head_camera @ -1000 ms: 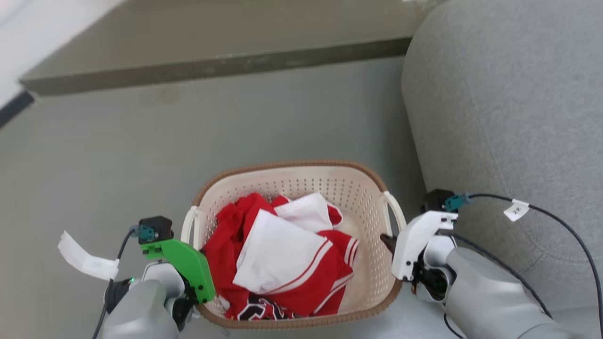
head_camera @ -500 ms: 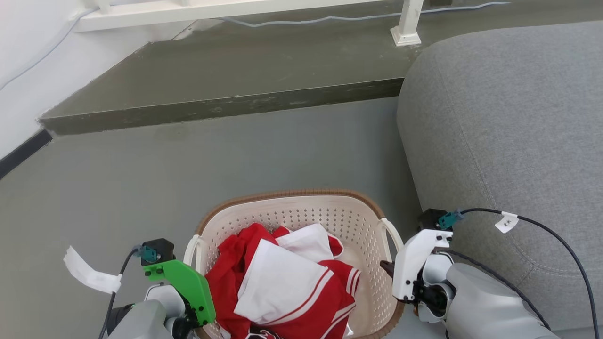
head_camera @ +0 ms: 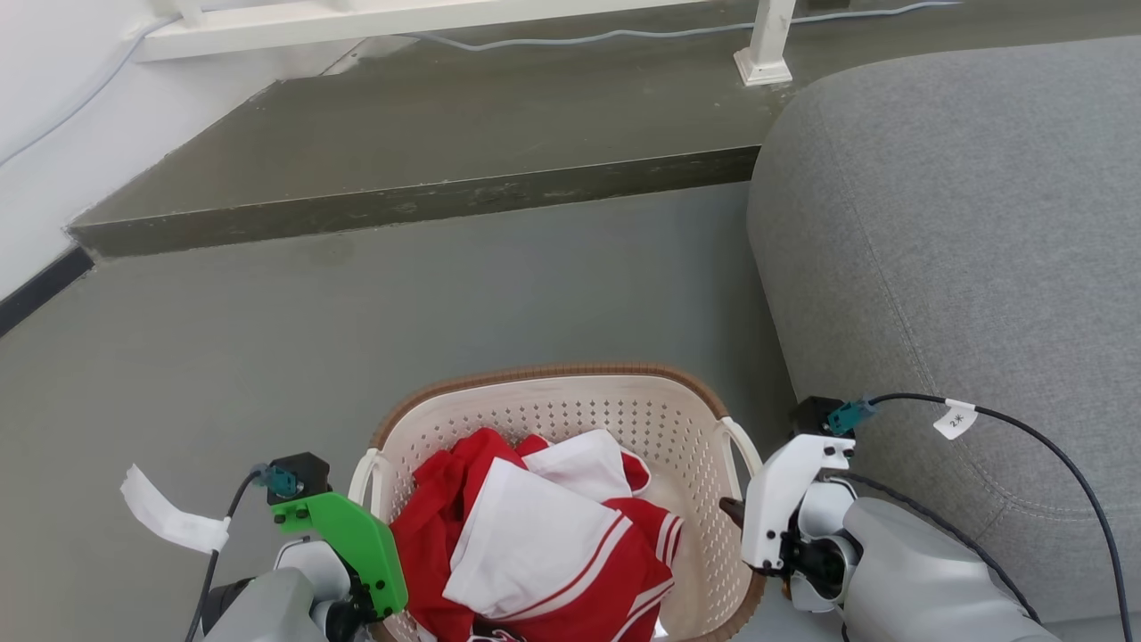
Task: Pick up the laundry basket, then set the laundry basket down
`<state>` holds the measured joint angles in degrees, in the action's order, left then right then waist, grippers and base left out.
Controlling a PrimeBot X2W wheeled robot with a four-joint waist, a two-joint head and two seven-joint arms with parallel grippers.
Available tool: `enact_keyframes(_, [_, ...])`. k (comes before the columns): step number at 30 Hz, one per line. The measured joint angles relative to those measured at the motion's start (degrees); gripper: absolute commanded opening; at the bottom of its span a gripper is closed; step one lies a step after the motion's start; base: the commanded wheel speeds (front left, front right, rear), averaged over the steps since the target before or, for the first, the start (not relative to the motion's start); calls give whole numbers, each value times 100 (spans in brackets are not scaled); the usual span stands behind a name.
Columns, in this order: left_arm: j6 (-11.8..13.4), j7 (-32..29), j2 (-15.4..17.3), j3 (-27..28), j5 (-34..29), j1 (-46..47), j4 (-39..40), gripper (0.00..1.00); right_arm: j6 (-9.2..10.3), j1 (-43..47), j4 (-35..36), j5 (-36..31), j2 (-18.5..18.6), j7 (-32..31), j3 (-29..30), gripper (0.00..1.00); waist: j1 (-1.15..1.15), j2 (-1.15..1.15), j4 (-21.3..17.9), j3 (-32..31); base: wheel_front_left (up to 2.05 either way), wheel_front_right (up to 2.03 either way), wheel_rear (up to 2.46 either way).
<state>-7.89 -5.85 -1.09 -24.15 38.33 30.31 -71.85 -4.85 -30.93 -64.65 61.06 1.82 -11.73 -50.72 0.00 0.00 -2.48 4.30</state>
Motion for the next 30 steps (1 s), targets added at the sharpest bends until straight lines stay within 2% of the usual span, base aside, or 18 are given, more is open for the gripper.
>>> enact_keyframes(22, [0,-14,8,-31,44,1,46,0,78,-26,33,111,20,0,-111,0,0,0,-26,24,0,0,0])
enact_keyframes(30, [0,35,25,-31,76,29,151,0,125,-159,96,112,53,1,-141,0,0,0,-34,219,0,0,0])
